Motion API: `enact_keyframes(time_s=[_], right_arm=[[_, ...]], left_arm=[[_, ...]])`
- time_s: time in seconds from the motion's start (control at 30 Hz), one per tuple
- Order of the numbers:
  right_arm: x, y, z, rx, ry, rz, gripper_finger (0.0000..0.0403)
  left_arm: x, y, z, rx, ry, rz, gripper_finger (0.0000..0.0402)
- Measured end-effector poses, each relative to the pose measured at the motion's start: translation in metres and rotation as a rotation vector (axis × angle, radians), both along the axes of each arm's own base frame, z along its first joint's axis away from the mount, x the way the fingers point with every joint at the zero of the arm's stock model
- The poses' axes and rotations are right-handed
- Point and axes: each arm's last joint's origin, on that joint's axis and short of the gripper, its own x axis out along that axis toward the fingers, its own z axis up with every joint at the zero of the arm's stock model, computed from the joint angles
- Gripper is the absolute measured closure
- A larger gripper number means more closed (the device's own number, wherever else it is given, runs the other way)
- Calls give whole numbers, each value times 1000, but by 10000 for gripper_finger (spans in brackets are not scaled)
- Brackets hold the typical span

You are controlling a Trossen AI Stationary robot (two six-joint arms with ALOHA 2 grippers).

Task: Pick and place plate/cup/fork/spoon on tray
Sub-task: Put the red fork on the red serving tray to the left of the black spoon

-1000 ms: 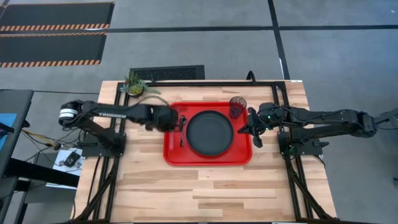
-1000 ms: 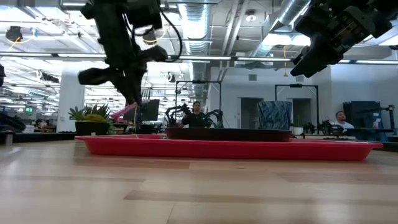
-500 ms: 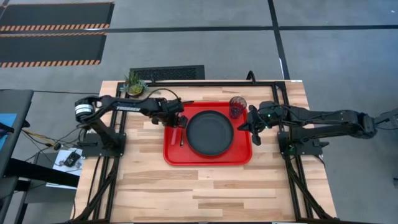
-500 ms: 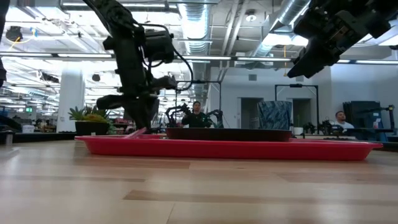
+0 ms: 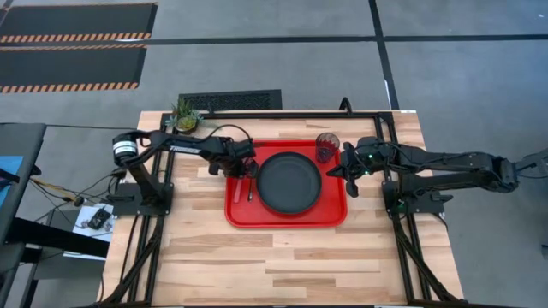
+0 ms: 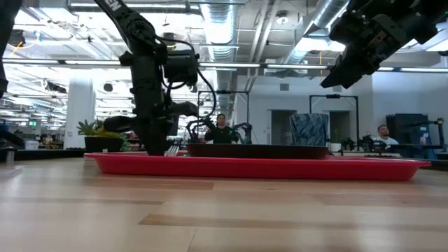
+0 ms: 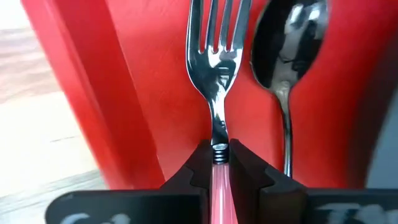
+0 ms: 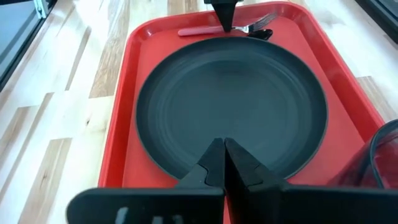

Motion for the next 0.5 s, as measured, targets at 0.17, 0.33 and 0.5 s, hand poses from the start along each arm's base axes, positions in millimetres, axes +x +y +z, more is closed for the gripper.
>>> enact_keyframes(time_s=[0.17,0.33,0.5], right_arm=[[0,0,0,1,2,-1,390],[0,0,0,0,2,0,391],[0,0,0,0,2,0,391]], left_arm=[[2,1,-4,-20,4,49,390],[2,1,-5,-25,4,64,390],[2,1,-5,-30,11,82,389]])
